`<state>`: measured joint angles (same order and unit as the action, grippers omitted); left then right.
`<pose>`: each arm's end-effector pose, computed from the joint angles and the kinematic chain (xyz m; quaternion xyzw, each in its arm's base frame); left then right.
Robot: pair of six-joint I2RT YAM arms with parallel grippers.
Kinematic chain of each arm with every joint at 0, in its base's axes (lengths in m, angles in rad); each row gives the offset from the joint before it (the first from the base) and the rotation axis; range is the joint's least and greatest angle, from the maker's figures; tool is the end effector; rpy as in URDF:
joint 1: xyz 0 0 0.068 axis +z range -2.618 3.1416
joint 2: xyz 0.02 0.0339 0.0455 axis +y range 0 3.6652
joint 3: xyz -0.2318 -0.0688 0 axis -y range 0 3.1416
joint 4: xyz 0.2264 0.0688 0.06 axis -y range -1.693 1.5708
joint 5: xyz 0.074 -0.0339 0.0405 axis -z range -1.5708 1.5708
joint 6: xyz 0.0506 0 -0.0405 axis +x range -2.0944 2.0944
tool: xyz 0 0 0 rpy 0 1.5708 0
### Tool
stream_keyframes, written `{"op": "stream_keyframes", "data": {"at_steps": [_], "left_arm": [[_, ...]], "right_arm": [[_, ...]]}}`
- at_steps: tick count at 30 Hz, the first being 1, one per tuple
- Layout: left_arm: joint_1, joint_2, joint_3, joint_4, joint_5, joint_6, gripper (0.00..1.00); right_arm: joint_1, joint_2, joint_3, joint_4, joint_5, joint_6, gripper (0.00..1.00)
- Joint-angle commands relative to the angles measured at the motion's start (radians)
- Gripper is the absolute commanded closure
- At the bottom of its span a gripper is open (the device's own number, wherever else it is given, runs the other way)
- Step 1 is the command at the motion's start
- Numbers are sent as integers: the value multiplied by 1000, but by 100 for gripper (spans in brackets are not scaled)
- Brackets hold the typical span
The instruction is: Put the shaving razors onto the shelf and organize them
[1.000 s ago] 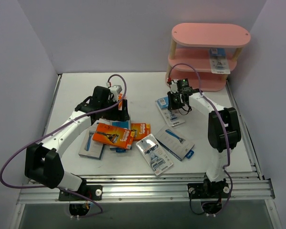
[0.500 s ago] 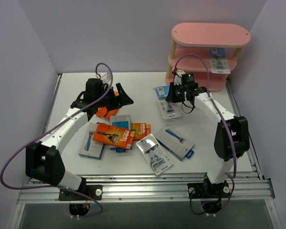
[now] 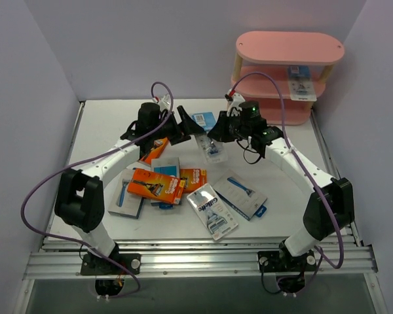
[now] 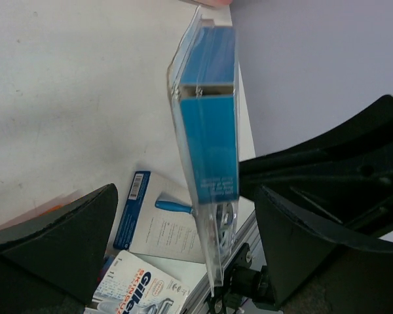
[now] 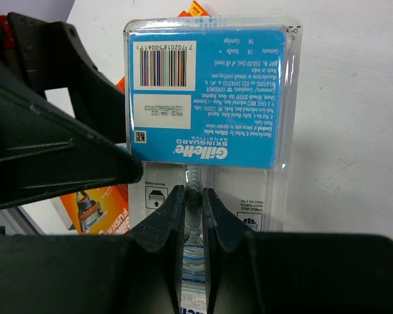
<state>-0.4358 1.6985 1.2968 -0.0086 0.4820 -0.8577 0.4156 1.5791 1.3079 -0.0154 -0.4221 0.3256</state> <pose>0.3439 -0.1860 0.2627 -0.0421 0.8216 -0.4801 0.3046 0.3314 0.1689 0.3085 -0.1606 0.7766 0.3685 0.4851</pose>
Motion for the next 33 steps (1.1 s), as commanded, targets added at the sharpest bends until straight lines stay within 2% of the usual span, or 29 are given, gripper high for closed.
{"op": "stream_keyframes", "data": {"at_steps": [1, 2, 3, 5, 6, 9, 10, 13, 15, 16, 17, 19, 22, 29, 32, 33], "left_arm": [[-4, 13, 52, 143, 27, -42, 5], [-7, 18, 50, 160, 29, -50, 4], [-11, 23, 53, 171, 27, -56, 7], [-21, 44, 70, 179, 30, -55, 20], [-23, 50, 70, 177, 32, -58, 40], [-21, 58, 55, 183, 30, -67, 67], [-21, 55, 47, 182, 23, -66, 80], [-17, 41, 27, 173, -3, -63, 96], [-6, 41, 22, 168, -2, -69, 98], [2, 41, 19, 167, 0, -75, 98], [9, 35, 15, 168, 0, -81, 98], [47, 24, -7, 192, 10, -110, 98], [107, 0, -22, 220, 32, -139, 98], [181, -77, -94, 442, 60, -262, 98], [181, -89, -139, 602, 56, -349, 97], [181, -88, -166, 702, 50, -409, 97]], "right_arm": [[17, -59, -28, 83, -26, 53, 100], [20, -59, -36, 89, -27, 56, 100], [22, -60, -48, 107, -38, 62, 100], [28, -60, -59, 130, -44, 84, 100], [31, -64, -61, 137, -44, 89, 100], [34, -67, -64, 138, -44, 93, 100], [34, -70, -67, 138, -44, 93, 100], [32, -83, -90, 153, -44, 96, 100], [32, -97, -98, 152, -35, 99, 100], [31, -106, -110, 147, -27, 101, 95], [28, -119, -120, 147, -6, 102, 81], [9, -169, -150, 161, 9, 128, 67], [-17, -244, -228, 209, 32, 228, 56], [-18, -366, -525, 530, 91, 634, 55], [9, -406, -616, 613, 138, 751, 54], [20, -424, -642, 621, 150, 774, 53]]}}
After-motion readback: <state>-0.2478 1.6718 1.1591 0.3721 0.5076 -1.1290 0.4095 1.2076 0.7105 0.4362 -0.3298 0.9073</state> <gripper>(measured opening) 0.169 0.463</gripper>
